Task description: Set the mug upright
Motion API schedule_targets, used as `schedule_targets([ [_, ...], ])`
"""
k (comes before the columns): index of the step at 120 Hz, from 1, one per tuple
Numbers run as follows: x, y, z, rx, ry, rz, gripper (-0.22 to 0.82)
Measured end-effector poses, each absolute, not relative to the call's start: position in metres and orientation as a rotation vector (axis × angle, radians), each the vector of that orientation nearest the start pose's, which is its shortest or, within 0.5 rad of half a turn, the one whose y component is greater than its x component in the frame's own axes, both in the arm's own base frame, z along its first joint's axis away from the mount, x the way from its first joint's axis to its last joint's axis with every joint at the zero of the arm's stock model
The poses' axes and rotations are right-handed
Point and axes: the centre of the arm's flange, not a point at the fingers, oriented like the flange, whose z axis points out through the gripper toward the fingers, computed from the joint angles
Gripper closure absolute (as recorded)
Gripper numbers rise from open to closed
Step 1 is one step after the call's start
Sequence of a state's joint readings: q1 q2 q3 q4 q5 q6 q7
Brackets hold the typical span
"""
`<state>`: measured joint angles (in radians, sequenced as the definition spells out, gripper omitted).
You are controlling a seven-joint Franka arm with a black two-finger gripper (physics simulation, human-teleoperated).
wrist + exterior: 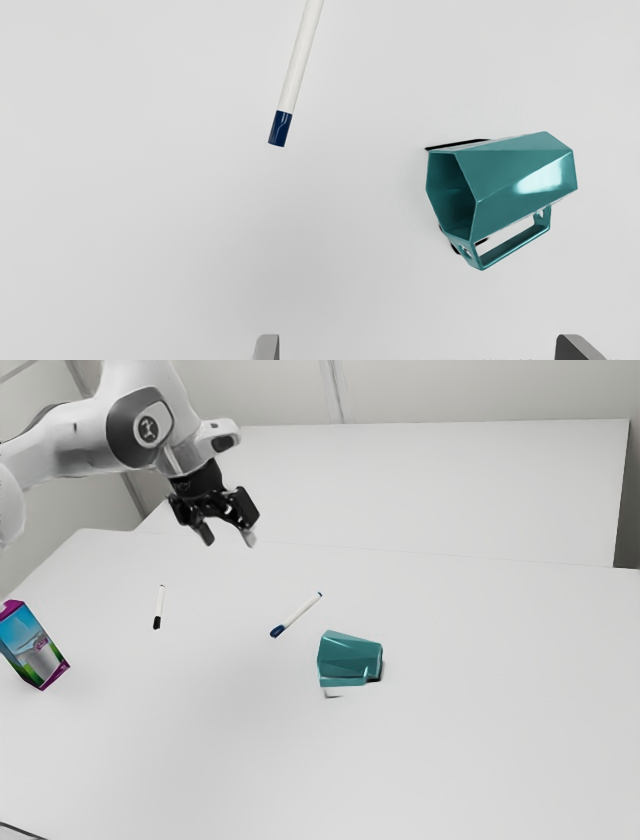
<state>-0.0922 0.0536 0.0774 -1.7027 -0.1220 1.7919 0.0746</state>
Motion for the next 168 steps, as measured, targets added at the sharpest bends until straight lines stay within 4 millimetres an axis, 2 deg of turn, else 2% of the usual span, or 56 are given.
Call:
schedule_targets([
  [9,0.584,-0.016,0.523,-3.354,0.022,0.016,0.0],
  [27,0.591,0.005,0.47,-3.5,-0.208,0.164,0.0],
  [52,0.606,-0.008,0.41,-3.62,-0.387,0.346,0.0],
  [70,0.603,-0.014,0.373,-3.662,-0.508,0.481,0.0],
  [90,0.607,-0.02,0.347,-3.687,-0.601,0.559,0.0],
  [116,0.62,-0.029,0.324,-3.71,-0.692,0.545,0.0],
  [168,0.627,-0.073,0.281,-3.782,-0.893,0.625,0.0],
])
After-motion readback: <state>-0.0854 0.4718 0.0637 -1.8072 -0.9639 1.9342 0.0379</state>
